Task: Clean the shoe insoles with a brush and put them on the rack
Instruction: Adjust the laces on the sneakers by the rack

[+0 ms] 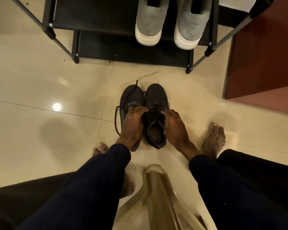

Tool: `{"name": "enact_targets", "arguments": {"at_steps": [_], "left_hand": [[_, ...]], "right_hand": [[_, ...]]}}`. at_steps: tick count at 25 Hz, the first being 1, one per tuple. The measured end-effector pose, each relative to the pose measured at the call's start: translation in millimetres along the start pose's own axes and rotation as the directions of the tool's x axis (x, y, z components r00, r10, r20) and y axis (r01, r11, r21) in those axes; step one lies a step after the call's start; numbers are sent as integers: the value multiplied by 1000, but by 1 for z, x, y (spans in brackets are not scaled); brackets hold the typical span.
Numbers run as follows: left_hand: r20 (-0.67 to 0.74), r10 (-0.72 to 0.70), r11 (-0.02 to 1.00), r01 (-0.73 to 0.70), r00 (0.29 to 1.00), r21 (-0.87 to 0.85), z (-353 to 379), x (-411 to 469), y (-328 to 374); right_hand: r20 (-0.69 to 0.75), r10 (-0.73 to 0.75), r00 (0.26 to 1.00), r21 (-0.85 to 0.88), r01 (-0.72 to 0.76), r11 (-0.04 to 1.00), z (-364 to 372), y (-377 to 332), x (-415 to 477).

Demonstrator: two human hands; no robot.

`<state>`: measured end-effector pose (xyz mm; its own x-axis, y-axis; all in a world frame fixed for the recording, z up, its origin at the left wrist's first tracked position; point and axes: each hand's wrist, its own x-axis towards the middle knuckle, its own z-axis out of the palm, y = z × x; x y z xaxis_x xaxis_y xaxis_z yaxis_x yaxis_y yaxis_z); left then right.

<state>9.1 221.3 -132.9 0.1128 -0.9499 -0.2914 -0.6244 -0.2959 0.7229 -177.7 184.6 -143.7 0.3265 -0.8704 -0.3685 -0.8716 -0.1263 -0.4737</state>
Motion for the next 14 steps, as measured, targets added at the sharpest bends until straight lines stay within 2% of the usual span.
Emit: {"name": "enact_targets", "arguments": {"at_steps": [2,4,6,8,12,14], "left_hand": [[115,70,995,-78,991,67,11,26,1],[206,122,965,-165,971,204,21,40,0],[229,181,910,-251,956,330,22,45,-2],[212,241,874,-307,947,377,21,47,-4],[148,174,886,-221,973,407,14,40,2],[77,136,947,-153,988,283,5,36,5]], "right_hand": [[39,-23,999,-1,23,1000,9,4,18],[0,-17,1000,-47,17,999,16,9,26],[-61,-1,998,-54,-2,999,18,12,26],[-97,-21,995,-60,16,998,15,13,26],[-13,20,1000,3,-20,1000,-8,19,25],[84,105,991,46,-109,993,-29,24,26]]}}
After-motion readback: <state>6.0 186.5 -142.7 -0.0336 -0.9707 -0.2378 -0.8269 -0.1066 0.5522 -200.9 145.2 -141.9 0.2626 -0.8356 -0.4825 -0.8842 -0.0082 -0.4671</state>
